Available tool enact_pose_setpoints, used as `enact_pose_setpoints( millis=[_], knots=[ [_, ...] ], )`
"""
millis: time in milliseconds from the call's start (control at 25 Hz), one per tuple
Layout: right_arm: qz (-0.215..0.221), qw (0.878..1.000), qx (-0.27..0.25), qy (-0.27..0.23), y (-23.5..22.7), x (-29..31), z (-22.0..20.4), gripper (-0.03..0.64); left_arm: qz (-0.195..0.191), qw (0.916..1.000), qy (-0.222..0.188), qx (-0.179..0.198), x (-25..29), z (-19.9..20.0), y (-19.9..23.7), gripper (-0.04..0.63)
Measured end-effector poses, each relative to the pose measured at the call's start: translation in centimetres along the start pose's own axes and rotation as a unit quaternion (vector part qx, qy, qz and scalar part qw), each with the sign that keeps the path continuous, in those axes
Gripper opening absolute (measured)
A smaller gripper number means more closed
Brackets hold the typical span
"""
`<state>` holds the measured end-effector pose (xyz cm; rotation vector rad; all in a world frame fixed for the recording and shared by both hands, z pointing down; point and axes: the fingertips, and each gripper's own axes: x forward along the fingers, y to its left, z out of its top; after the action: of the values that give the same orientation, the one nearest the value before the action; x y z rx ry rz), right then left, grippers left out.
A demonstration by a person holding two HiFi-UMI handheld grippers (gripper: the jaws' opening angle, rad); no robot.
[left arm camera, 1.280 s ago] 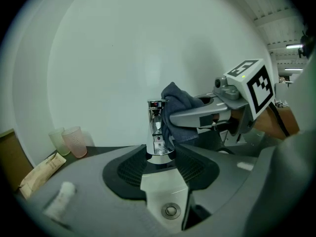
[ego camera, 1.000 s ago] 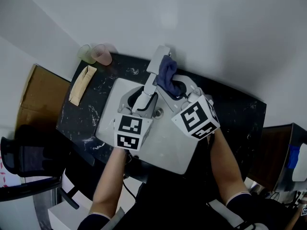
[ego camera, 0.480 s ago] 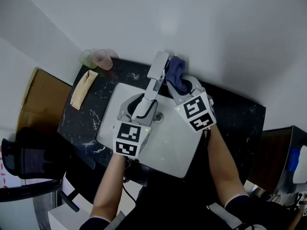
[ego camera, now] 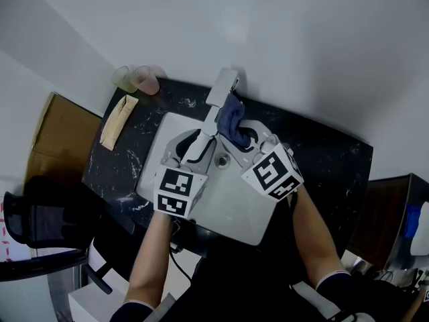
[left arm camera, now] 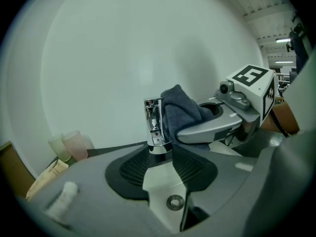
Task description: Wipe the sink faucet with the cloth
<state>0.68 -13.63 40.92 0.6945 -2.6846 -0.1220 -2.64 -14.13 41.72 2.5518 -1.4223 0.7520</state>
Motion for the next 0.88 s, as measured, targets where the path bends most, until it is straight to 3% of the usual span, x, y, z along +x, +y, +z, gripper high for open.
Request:
enact_pose_setpoints(
  millis=[240, 560, 880],
  knots=[
    [0.045, 0.999, -0.024, -0.013, 2.3, -0.3, 0.4, 0.060, 0.000, 1.0000, -0.002, 0.006, -0.2, 0.0, 0.1, 0.149],
    [-0.013, 0.999, 0.012, 0.037, -2.6, 1.0, -2.8, 0.060, 0.001, 0.9999, 0.000, 0.011, -0.2, 0.1, 0.1, 0.147],
    [-0.056, 0.990, 0.048, 0.121, -7.7, 3.0, -6.7, 0.060, -0.001, 0.9999, -0.002, 0.011, -0.2, 0.1, 0.2, 0.146]
  ],
)
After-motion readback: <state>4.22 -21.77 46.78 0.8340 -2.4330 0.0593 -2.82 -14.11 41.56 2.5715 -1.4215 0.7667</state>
